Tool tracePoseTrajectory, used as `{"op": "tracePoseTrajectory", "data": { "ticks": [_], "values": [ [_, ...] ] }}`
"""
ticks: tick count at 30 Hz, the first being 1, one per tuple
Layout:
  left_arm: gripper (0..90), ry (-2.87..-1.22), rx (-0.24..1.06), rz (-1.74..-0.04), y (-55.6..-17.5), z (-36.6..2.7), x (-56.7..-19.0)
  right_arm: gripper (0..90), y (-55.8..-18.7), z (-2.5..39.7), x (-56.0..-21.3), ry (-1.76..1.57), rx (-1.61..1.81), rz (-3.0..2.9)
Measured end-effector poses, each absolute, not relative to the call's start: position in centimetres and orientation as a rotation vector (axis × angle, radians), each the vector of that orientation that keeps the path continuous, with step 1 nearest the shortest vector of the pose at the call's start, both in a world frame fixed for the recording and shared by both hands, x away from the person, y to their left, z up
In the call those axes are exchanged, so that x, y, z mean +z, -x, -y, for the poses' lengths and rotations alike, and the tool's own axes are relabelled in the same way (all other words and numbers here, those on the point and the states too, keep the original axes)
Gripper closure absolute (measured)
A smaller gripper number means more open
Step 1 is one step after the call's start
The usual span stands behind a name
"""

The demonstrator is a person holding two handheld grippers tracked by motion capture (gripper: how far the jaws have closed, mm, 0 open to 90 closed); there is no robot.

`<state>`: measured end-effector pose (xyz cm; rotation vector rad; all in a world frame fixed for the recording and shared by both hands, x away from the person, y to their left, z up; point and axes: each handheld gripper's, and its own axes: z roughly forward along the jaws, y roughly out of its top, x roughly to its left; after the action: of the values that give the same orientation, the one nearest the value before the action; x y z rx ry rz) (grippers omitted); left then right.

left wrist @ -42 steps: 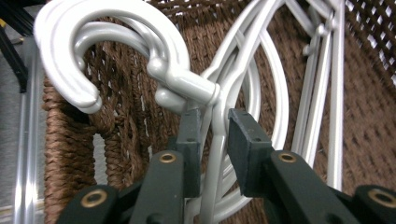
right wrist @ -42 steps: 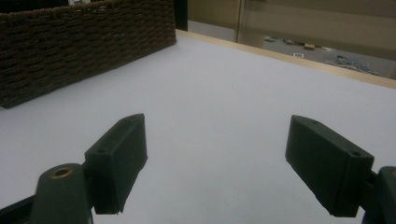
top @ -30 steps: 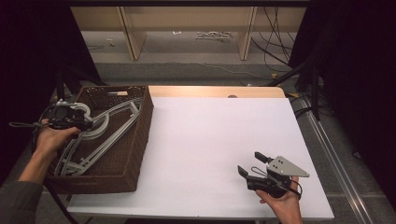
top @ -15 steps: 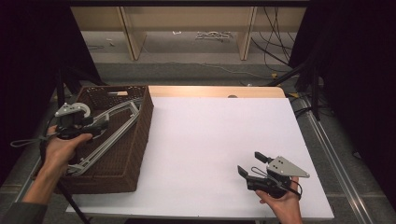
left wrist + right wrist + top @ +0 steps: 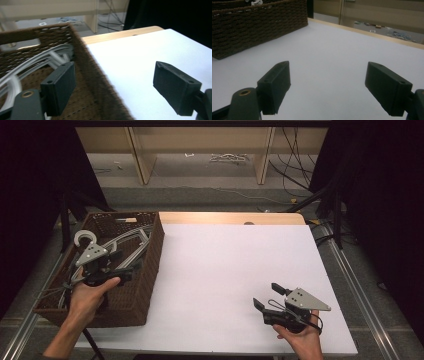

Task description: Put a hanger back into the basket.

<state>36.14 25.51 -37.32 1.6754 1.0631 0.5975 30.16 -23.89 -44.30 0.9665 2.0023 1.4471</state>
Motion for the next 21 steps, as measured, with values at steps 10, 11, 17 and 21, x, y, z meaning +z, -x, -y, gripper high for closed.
{"op": "tracePoseTrajectory", "data": {
  "ticks": [10, 11, 17, 21],
  "values": [
    [17.9, -1.66, 0.589, -0.972, -34.2, -23.3, -37.7, 21.4, -30.0, 23.8, -44.1, -0.967, 1.438, -2.005],
    [17.8, -1.663, 0.592, -0.955, -34.0, -23.1, -37.8, 21.4, -30.0, 23.8, -44.1, -0.964, 1.438, -2.003],
    [18.3, -1.658, 0.57, -0.921, -32.8, -21.8, -38.1, 21.2, -29.8, 23.7, -44.0, -0.957, 1.448, -2.002],
    [18.3, -1.665, 0.568, -0.894, -32.1, -20.8, -38.2, 21.2, -29.8, 23.6, -44.0, -0.946, 1.465, -1.994]
  ]
}}
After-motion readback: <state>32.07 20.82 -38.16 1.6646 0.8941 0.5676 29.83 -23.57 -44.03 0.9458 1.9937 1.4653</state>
